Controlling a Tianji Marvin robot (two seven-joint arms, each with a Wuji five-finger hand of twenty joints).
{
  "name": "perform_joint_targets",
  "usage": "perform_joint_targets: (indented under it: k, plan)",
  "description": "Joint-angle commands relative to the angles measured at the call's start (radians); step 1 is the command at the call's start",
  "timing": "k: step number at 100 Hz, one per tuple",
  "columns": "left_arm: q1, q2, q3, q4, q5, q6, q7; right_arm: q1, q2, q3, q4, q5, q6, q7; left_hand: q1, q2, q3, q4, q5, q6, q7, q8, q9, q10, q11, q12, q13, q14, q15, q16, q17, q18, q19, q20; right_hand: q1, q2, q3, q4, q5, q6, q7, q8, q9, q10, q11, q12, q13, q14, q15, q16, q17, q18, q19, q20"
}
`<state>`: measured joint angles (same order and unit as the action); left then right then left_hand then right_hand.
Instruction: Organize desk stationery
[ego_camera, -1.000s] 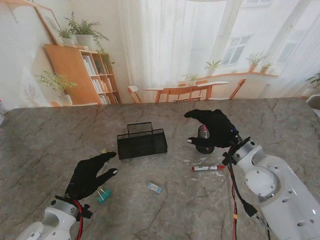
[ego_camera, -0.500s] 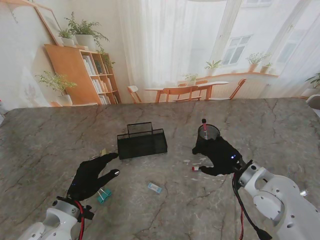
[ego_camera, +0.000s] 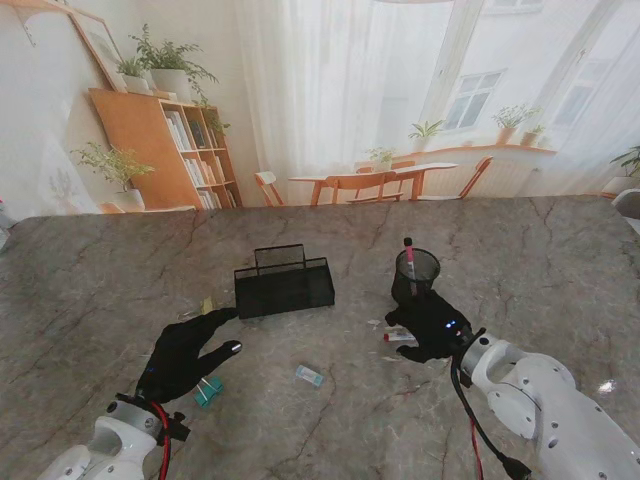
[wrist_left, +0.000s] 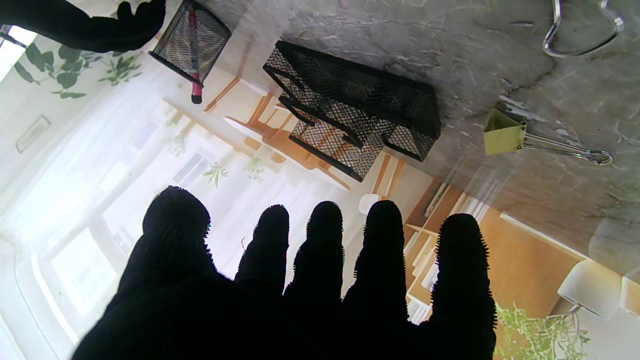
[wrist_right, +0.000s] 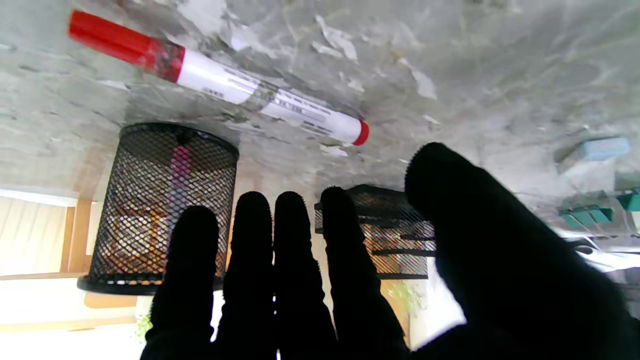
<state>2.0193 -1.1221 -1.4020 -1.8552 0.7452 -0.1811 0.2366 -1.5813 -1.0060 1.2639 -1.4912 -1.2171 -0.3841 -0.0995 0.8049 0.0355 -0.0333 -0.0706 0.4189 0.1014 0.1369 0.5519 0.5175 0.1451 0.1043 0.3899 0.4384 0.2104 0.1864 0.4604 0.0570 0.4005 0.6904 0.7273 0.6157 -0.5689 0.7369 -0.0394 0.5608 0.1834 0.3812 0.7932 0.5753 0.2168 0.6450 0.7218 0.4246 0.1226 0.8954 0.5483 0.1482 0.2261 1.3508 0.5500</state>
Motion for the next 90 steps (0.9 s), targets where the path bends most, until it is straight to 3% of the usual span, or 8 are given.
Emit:
perform_joint_targets:
  k: [1, 38, 79, 90]
  plan:
    - [0.001, -0.001, 0.005, 0.002, -0.002, 0.002, -0.003, 0.013, 0.002, -0.009, 0.023, -0.005, 0.006, 0.014, 0.019, 0.067, -0.013, 0.020, 0.012, -0.006, 0.006, 0.009, 0.007, -0.009, 0.000, 0.005, 0.014, -0.006, 0.005, 0.007, -0.002, -0.009, 0.021, 0.028, 0.019, -0.006, 0.005, 0.003, 0.012, 0.034, -0.006, 0.029, -0.026, 0.036, 0.030, 0.024, -0.008, 0.020, 0.026, 0.018, -0.007, 0.029, 0.045, -0.013]
    - [-0.010, 0.001, 0.012, 0.008, -0.006, 0.002, -0.015, 0.106, 0.003, -0.118, 0.134, 0.029, 0.076, 0.021, 0.020, 0.067, -0.012, 0.020, 0.013, -0.005, 0.006, 0.009, 0.007, -0.008, 0.000, 0.005, 0.014, -0.005, 0.004, 0.007, -0.002, -0.007, 0.021, 0.028, 0.035, 0.008, -0.011, 0.006, 0.021, 0.046, -0.016, 0.035, -0.027, 0.051, 0.061, 0.025, 0.006, 0.028, 0.072, 0.021, 0.010, 0.043, 0.070, -0.004]
    - [-0.006, -0.001, 0.012, 0.005, -0.005, 0.001, -0.006, 0.159, 0.010, -0.183, 0.220, 0.068, 0.051, 0.049, 0.020, 0.067, -0.013, 0.020, 0.012, -0.005, 0.006, 0.009, 0.007, -0.010, 0.000, 0.005, 0.014, -0.005, 0.005, 0.007, -0.001, -0.008, 0.022, 0.028, 0.055, -0.011, 0.015, 0.002, 0.144, -0.067, 0.109, 0.085, 0.124, -0.022, 0.148, 0.031, 0.134, -0.015, 0.111, 0.024, 0.127, 0.034, 0.094, 0.009]
    - [-0.006, -0.001, 0.013, 0.004, -0.006, 0.003, -0.008, 0.164, 0.014, -0.195, 0.243, 0.071, 0.043, 0.057, 0.020, 0.066, -0.013, 0.020, 0.013, -0.005, 0.006, 0.009, 0.007, -0.010, 0.000, 0.005, 0.014, -0.004, 0.005, 0.008, -0.002, -0.006, 0.022, 0.028, 0.074, -0.053, 0.032, -0.043, 0.136, -0.098, 0.231, 0.004, 0.150, -0.041, 0.163, 0.022, 0.159, -0.025, 0.116, 0.025, 0.151, 0.031, 0.095, 0.015]
